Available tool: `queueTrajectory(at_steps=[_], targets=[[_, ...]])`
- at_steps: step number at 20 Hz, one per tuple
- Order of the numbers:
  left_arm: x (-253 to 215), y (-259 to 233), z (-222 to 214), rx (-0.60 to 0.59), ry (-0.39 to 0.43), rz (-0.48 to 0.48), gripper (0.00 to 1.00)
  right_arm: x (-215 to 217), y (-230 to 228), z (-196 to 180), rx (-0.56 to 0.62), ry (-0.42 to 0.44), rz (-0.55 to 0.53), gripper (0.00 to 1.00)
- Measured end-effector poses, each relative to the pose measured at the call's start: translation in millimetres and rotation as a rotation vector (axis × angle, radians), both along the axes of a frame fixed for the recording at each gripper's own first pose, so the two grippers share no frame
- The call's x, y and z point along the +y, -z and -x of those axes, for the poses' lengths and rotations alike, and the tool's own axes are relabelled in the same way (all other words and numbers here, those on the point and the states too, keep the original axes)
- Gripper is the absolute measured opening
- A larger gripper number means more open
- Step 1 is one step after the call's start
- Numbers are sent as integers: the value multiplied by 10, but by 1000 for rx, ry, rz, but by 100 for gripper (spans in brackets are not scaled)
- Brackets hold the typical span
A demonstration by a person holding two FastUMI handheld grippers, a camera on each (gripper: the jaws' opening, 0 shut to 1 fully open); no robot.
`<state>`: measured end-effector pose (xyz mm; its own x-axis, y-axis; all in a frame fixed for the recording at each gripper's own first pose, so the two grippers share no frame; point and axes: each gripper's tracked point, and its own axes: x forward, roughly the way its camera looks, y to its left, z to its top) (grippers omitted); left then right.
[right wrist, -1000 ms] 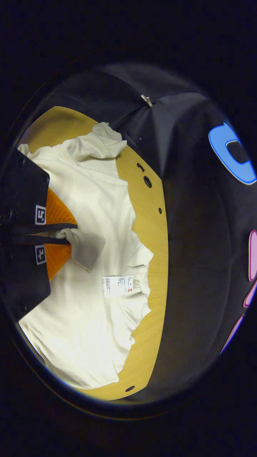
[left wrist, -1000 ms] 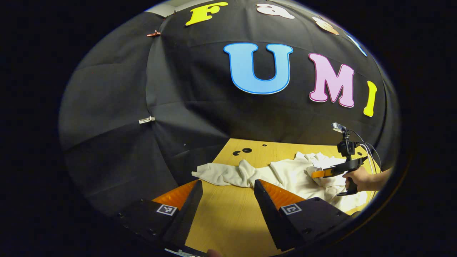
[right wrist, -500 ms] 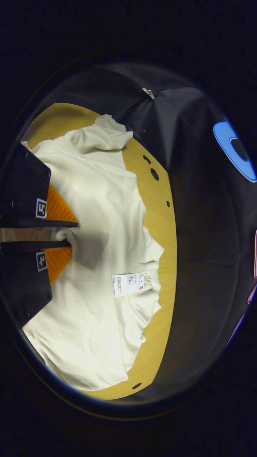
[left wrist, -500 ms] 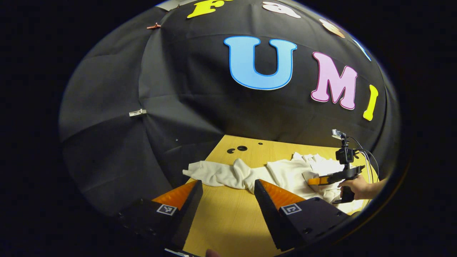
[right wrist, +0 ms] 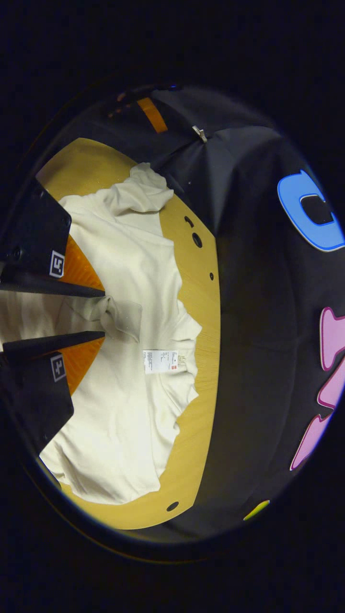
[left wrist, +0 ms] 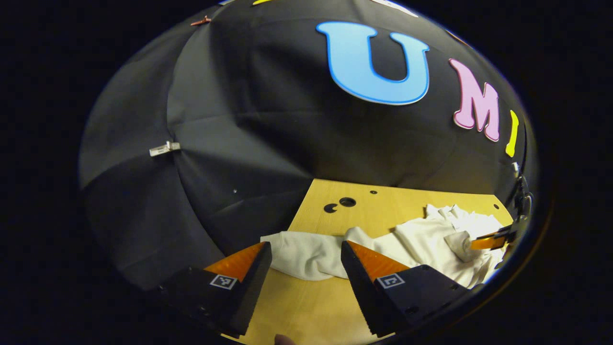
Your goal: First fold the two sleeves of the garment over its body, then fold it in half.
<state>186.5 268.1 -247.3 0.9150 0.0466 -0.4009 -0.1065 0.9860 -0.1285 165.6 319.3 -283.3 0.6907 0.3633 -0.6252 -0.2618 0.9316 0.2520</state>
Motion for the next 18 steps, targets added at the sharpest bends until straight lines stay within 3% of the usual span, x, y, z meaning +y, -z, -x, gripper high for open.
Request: queueTrajectory(at_steps=[4, 8, 13, 16, 17, 18], targets=[[326, 572, -404, 131, 7, 59, 94, -337, -316, 197, -54, 36, -19, 44], [549, 1011, -650, 228, -21, 102, 91, -660, -551, 458, -83, 69, -8, 44], [773, 1340, -785, 328, -38, 93, 91, -947, -666, 758, -82, 104, -1, 44], [728, 1434, -814, 364, -21, 144, 91, -1011, -621, 904, -66, 100, 14, 44], [731, 1425, -820, 372, -20, 171, 98, -1021, -603, 943, -60, 101, 14, 44], [728, 1438, -800, 382, -19, 205, 90, -1030, -596, 974, -57, 102, 14, 44]])
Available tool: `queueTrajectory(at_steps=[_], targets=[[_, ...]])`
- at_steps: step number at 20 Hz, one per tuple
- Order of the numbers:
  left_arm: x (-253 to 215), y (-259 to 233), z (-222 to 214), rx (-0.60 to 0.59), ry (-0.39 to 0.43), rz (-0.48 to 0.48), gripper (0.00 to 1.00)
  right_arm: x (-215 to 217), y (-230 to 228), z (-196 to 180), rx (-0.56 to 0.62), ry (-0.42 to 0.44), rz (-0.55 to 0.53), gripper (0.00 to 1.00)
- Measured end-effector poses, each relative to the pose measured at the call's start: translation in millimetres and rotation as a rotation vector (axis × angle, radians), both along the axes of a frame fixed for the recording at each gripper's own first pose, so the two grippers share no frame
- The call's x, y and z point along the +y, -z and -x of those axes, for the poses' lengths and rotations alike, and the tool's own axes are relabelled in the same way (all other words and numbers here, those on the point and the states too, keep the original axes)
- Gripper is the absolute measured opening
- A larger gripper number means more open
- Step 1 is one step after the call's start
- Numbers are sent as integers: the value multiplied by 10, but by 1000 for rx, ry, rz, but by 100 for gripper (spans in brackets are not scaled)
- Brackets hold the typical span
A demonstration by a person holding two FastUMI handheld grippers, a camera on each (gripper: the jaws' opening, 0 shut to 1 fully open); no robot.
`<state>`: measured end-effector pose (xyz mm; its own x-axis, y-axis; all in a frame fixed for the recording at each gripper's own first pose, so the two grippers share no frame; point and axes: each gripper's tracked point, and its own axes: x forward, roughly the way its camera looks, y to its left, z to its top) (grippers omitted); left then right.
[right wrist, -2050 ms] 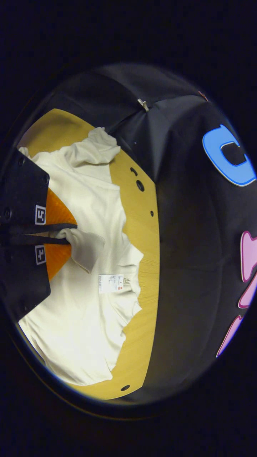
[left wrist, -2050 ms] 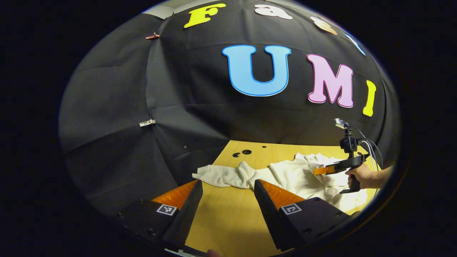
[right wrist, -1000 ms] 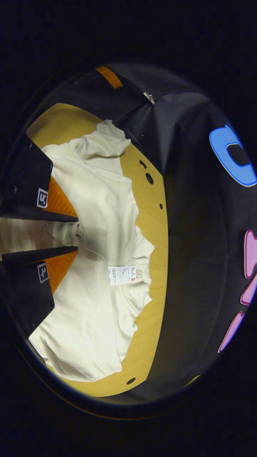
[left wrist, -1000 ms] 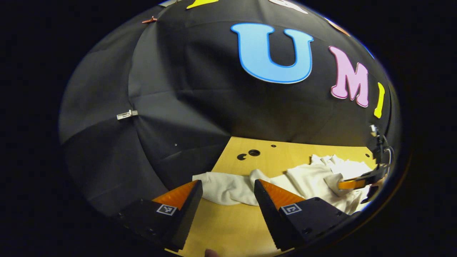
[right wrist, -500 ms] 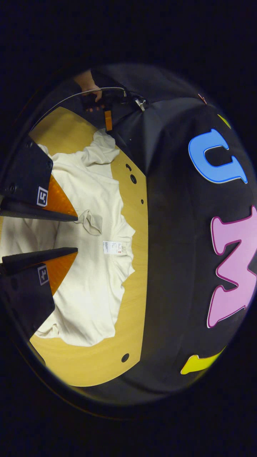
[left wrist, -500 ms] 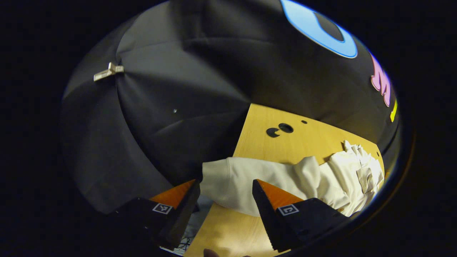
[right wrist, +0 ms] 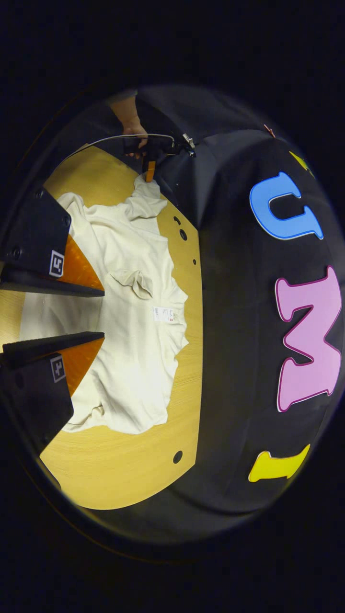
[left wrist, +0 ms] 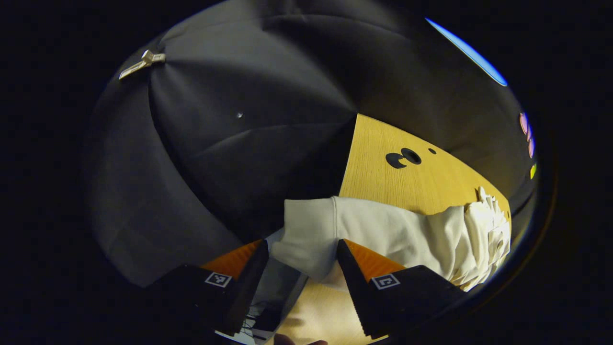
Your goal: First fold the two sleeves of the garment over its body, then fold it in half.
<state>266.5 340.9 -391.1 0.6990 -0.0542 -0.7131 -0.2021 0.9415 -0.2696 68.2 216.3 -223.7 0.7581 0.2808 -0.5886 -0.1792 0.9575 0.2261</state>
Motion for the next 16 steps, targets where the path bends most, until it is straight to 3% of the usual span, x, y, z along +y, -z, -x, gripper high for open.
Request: queueTrajectory(at_steps=[1, 2, 3, 5, 7, 8, 10, 12, 13, 16], targets=[[-21, 12, 16, 16, -1, 36, 90, 3, 17, 26, 5, 0, 4, 44], [-47, 6, 19, 19, -1, 74, 88, 10, 48, 41, 9, -1, 4, 36], [-84, 1, -6, 20, -4, 111, 82, 16, 37, 65, 10, -5, 5, 44], [-159, 5, -5, 22, 4, 150, 63, 31, 58, 74, 10, -15, 14, 44], [-186, -17, 4, 26, 10, 150, 52, 34, 60, 81, 10, -22, 17, 44], [-176, -30, 8, 27, 7, 140, 36, 46, 50, 87, 10, -23, 14, 44], [-202, -34, 8, 35, 4, 117, 20, 58, 35, 88, 5, -29, 7, 44], [-208, -74, 20, 26, 13, 90, 17, 41, 32, 105, 2, -35, 10, 44], [-231, -146, 2, 1, 19, 81, 11, 24, 25, 116, 1, -36, 12, 44], [-322, -548, -37, -116, 31, 43, 7, -23, 33, 140, 0, -38, 6, 44]])
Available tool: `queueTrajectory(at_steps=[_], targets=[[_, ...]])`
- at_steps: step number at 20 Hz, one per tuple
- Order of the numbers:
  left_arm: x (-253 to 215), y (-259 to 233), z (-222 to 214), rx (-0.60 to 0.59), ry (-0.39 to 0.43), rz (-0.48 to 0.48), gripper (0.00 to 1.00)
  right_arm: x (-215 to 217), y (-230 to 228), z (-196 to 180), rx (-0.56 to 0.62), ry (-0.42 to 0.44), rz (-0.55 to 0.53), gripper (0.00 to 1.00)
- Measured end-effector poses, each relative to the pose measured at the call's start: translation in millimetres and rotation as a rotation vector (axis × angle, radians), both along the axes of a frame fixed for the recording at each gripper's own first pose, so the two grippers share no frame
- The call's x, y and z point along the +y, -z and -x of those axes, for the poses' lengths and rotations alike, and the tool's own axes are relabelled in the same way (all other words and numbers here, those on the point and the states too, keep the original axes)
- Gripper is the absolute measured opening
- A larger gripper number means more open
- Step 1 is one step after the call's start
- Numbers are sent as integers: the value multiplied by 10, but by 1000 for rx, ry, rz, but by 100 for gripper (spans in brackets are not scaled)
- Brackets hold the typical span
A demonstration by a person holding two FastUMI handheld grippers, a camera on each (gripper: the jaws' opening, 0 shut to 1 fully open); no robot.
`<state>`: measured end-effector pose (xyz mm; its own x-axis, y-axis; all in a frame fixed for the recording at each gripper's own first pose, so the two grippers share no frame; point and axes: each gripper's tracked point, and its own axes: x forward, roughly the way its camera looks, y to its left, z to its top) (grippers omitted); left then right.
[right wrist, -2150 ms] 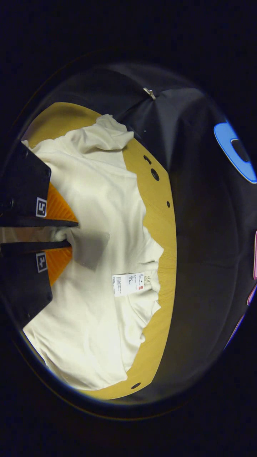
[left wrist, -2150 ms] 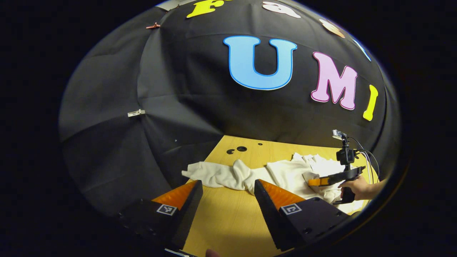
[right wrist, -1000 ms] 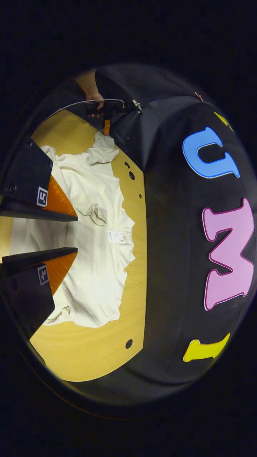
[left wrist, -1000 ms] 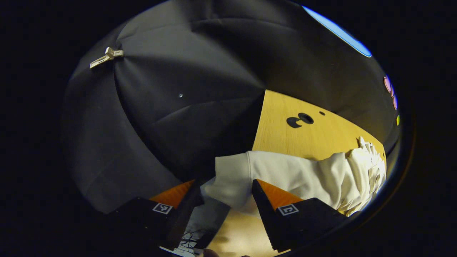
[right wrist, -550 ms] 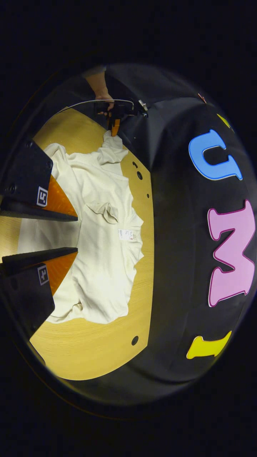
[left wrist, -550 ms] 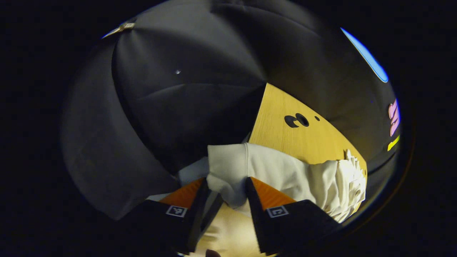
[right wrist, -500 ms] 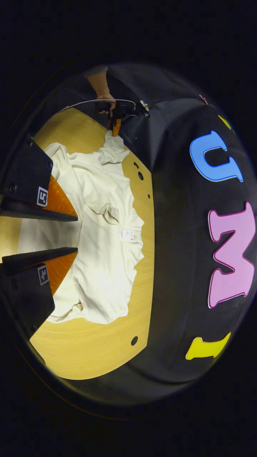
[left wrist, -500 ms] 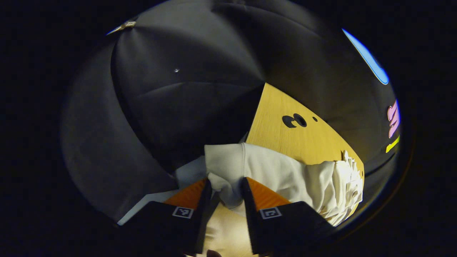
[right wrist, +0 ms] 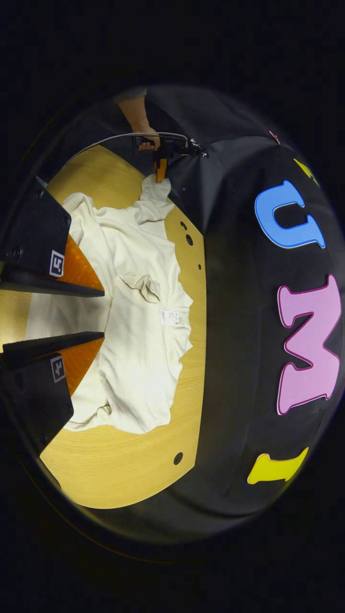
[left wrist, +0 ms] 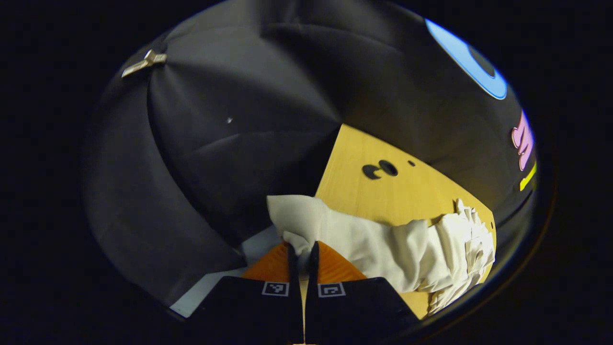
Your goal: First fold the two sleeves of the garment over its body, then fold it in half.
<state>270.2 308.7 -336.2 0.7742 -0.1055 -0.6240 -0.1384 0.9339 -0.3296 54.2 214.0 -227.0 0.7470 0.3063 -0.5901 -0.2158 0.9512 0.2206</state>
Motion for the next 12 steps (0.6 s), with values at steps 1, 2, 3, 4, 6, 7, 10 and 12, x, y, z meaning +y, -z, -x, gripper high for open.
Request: queueTrajectory(at_steps=[1, 2, 3, 4, 6, 7, 10, 12], targets=[[-73, -117, -20, -27, 4, -1, 12, -23, -6, 10, 0, 1, -4, 44], [-175, -227, -20, -53, 9, -11, 7, -52, -3, 19, 0, 2, -8, 44], [-300, -338, -12, -73, 23, -18, 7, -104, -12, 35, -1, 5, -13, 44], [-431, -467, 8, -94, 36, -29, 7, -147, -19, 44, -2, 6, -17, 44], [-766, -718, 45, -133, 71, -36, 12, -274, -42, 53, -9, 13, -26, 44], [-959, -848, 66, -154, 85, -36, 7, -346, -61, 63, -15, 16, -30, 44], [-1544, -1164, 146, -197, 130, -22, 7, -577, -94, 99, -25, 26, -40, 44], [-1948, -1370, 221, -226, 184, -48, 7, -750, -119, 139, -26, 35, -54, 44]])
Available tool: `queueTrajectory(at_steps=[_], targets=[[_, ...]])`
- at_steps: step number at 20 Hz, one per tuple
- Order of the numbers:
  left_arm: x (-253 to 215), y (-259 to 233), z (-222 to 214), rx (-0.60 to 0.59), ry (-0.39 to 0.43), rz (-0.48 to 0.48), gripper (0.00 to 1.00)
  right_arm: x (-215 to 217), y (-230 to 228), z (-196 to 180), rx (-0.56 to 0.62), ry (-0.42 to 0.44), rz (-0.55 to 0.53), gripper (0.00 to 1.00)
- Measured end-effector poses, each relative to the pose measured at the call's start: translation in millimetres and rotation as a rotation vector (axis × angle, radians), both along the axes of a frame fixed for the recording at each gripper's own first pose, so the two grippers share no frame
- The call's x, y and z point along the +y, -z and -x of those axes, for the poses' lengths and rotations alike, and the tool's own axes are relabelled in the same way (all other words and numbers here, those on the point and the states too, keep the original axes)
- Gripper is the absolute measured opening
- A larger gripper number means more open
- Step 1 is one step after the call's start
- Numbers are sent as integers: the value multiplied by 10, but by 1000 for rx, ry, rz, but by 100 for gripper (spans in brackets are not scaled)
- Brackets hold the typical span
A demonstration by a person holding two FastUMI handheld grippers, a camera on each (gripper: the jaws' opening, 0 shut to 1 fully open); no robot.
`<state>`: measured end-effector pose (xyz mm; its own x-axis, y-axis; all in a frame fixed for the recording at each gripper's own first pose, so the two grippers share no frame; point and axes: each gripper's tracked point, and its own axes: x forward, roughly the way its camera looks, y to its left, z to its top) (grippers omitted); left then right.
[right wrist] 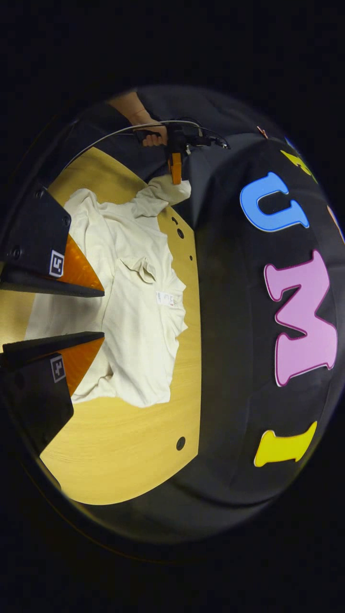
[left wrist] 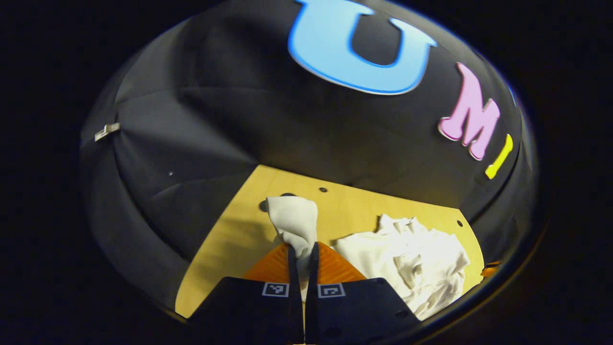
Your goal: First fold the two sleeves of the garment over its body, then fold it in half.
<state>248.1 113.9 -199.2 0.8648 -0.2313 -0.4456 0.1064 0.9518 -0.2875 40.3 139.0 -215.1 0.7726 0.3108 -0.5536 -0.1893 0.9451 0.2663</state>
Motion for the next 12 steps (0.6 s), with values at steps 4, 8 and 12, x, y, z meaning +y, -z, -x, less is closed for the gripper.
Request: queueTrajectory(at_steps=[4, 8, 12], targets=[[-986, -414, 139, -57, 109, 10, 7, -363, 27, 44, 3, 18, -16, 43], [-1928, -542, 248, -68, 224, -10, 7, -707, 59, 57, 4, 36, -28, 43], [-2708, -240, 329, -30, 314, -74, 7, -1021, 132, 107, 16, 65, -46, 44]])
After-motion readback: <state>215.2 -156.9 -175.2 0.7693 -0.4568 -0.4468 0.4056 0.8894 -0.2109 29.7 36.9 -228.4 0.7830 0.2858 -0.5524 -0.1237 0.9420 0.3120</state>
